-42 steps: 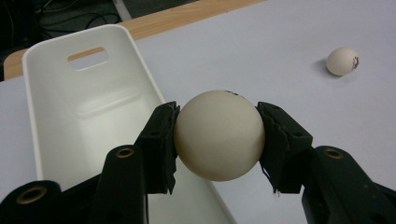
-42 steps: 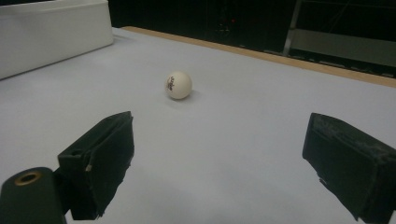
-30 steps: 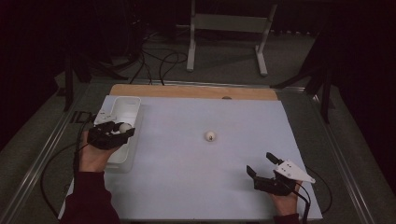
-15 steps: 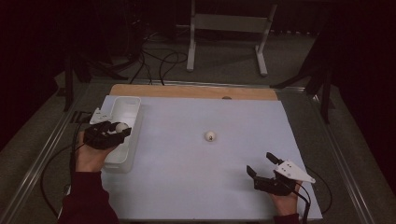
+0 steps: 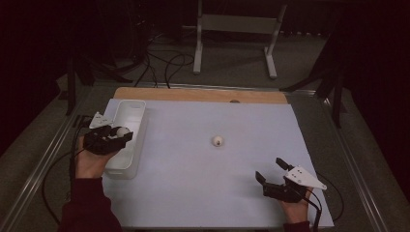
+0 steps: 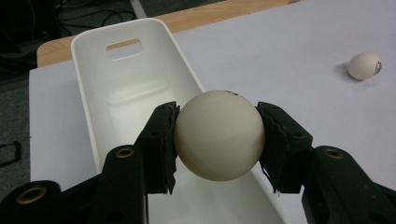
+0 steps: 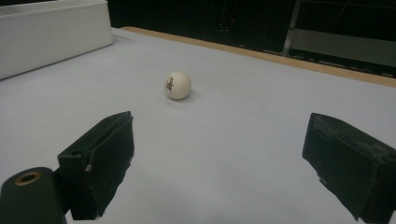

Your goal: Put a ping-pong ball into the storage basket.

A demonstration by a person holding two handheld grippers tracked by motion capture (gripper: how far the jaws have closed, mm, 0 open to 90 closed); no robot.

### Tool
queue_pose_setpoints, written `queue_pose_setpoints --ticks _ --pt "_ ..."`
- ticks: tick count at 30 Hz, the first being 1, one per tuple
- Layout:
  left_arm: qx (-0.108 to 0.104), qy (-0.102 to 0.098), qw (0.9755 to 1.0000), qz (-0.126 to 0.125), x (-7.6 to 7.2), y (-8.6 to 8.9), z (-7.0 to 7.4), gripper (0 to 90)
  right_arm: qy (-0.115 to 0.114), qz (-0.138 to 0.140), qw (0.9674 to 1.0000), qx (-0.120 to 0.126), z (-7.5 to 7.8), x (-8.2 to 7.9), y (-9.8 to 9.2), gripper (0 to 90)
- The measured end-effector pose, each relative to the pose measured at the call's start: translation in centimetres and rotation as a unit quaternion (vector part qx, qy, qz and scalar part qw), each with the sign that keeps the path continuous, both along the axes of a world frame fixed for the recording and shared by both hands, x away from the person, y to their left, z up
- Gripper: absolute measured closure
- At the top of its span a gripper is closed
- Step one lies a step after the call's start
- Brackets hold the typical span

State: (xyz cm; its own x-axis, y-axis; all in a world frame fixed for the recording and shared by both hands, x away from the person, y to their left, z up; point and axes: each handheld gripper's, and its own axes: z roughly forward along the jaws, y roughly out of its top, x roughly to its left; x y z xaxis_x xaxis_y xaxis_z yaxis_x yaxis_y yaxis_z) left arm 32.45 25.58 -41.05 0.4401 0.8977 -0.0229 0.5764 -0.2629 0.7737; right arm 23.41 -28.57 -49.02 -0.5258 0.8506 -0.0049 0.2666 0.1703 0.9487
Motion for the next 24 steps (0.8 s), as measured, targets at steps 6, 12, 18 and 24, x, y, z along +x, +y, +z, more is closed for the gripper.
queue_pose_setpoints --ticks 6,12,18,24 --pt "0.0 0.0 1.0 0.005 -0.01 0.27 -0.03 51.4 0.0 0.0 1.0 0.0 0.0 -0.01 0.0 8.8" --pt "0.003 0.001 1.0 0.008 0.01 0.46 -0.11 51.4 0.0 0.0 1.0 0.0 0.0 -0.01 -0.01 8.8" --pt "0.006 0.002 0.9999 0.013 0.04 0.63 -0.2 51.3 0.0 0.0 1.0 0.0 0.01 -0.01 -0.02 8.8" --pt "0.006 0.002 0.9999 0.015 -0.01 0.76 -0.18 51.3 0.0 0.0 1.0 0.0 0.0 -0.01 -0.01 8.8"
